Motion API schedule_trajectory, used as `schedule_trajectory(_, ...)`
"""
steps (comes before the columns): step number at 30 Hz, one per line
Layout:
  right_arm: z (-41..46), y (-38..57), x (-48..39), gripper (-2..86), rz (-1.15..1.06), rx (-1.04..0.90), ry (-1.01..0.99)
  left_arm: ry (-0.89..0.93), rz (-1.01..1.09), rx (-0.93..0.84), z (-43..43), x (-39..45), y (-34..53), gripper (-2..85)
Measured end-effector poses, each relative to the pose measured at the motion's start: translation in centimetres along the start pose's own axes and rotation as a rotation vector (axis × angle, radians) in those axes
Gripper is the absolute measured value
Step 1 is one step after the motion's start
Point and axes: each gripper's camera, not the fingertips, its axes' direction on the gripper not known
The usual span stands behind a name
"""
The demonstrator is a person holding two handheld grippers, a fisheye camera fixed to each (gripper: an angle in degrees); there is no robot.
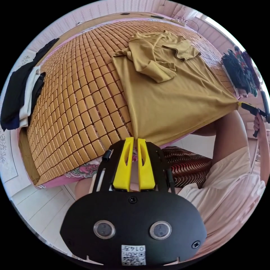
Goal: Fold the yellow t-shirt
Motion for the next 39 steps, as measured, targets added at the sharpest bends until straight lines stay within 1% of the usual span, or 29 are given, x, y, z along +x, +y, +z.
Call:
schedule_trajectory(1, -1.0, 0.4, 0.1, 0.3, 0.0, 0.031, -0.035, 0.026, 0.019, 0.002, -0.4, 0.1, 0.3, 0.7)
schedule_trajectory(3, -5.5, 2.1, 0.5, 0.3, -0.006, 0.168, -0.177, 0.075, 0.017, 0.049, -3.0, -0.4, 1.8, -0.3)
schedule_trajectory(4, -6.7, 2.6, 0.6, 0.3, -0.01, 0.205, -0.213, 0.093, 0.012, 0.072, -4.0, -0.7, 2.3, -0.4)
schedule_trajectory(6, -11.6, 4.6, 0.8, 0.3, -0.034, 0.361, -0.351, 0.212, -0.008, 0.206, -9.3, -2.5, 4.6, -0.7)
schedule_trajectory(7, -13.0, 5.1, 0.7, 0.3, -0.04, 0.407, -0.379, 0.25, -0.008, 0.247, -10.9, -3.1, 5.2, -0.8)
schedule_trajectory(9, -18.7, 7.6, -0.2, 0.3, -0.084, 0.61, -0.454, 0.41, -0.026, 0.444, -18.2, -5.9, 8.4, -0.9)
schedule_trajectory(10, -20.2, 8.1, -0.6, 0.3, -0.104, 0.653, -0.471, 0.451, -0.031, 0.499, -20.2, -6.7, 9.2, -0.9)
schedule_trajectory(12, -26.3, 10.1, -2.1, 0.3, -0.215, 0.822, -0.578, 0.554, -0.019, 0.731, -28.4, -9.6, 12.7, -1.0)
schedule_trajectory(13, -27.8, 10.6, -2.5, 0.3, -0.245, 0.858, -0.606, 0.563, -0.013, 0.785, -30.6, -10.2, 13.6, -1.0)
schedule_trajectory(15, -33.6, 12.8, -4.5, 0.2, -0.368, 0.983, -0.682, 0.563, 0.018, 0.996, -39.5, -11.9, 17.6, -1.0)
schedule_trajectory(16, -34.9, 13.4, -5.1, 0.2, -0.399, 1.006, -0.692, 0.559, 0.026, 1.048, -41.6, -12.2, 18.8, -1.0)
schedule_trajectory(18, -39.7, 16.2, -7.4, 0.2, -0.513, 1.091, -0.685, 0.535, 0.082, 1.234, -49.6, -12.5, 23.8, -1.0)
schedule_trajectory(19, -40.8, 16.9, -7.9, 0.2, -0.534, 1.111, -0.677, 0.521, 0.098, 1.272, -51.4, -12.4, 25.2, -1.0)
schedule_trajectory(21, -44.3, 19.3, -9.4, 0.2, -0.6, 1.152, -0.657, 0.469, 0.162, 1.41, -56.9, -11.7, 30.5, -1.0)
schedule_trajectory(24, -46.7, 20.0, -10.9, 0.2, -0.646, 1.117, -0.621, 0.429, 0.207, 1.541, -61.2, -11.6, 36.2, -1.0)
schedule_trajectory(26, -46.8, 18.8, -11.6, 0.2, -0.633, 1.057, -0.585, 0.405, 0.2, 1.561, -62.5, -12.1, 37.8, -1.0)
schedule_trajectory(28, -45.7, 16.5, -12.1, 0.2, -0.591, 0.97, -0.546, 0.389, 0.167, 1.528, -62.8, -13.0, 37.4, -1.0)
schedule_trajectory(29, -44.4, 14.5, -12.4, 0.2, -0.553, 0.902, -0.503, 0.371, 0.129, 1.484, -62.5, -13.8, 36.2, -1.0)
schedule_trajectory(31, -41.7, 11.0, -12.7, 0.2, -0.489, 0.798, -0.406, 0.337, 0.055, 1.395, -61.0, -15.3, 33.0, -1.0)
schedule_trajectory(33, -37.5, 5.6, -12.8, 0.2, -0.403, 0.666, -0.274, 0.323, -0.05, 1.243, -57.7, -18.2, 26.8, -1.0)
schedule_trajectory(35, -34.7, 1.8, -12.8, 0.3, -0.351, 0.606, -0.23, 0.318, -0.122, 1.141, -54.7, -20.5, 21.7, -1.0)
schedule_trajectory(36, -33.8, -0.5, -12.8, 0.3, -0.319, 0.588, -0.228, 0.318, -0.176, 1.085, -53.0, -21.9, 18.3, -1.0)
schedule_trajectory(37, -33.6, -1.6, -12.9, 0.3, -0.303, 0.589, -0.235, 0.323, -0.196, 1.066, -52.3, -22.5, 16.8, -1.0)
schedule_trajectory(39, -35.2, -4.4, -13.6, 0.3, -0.282, 0.684, -0.262, 0.32, -0.231, 1.062, -51.7, -23.9, 12.2, -1.0)
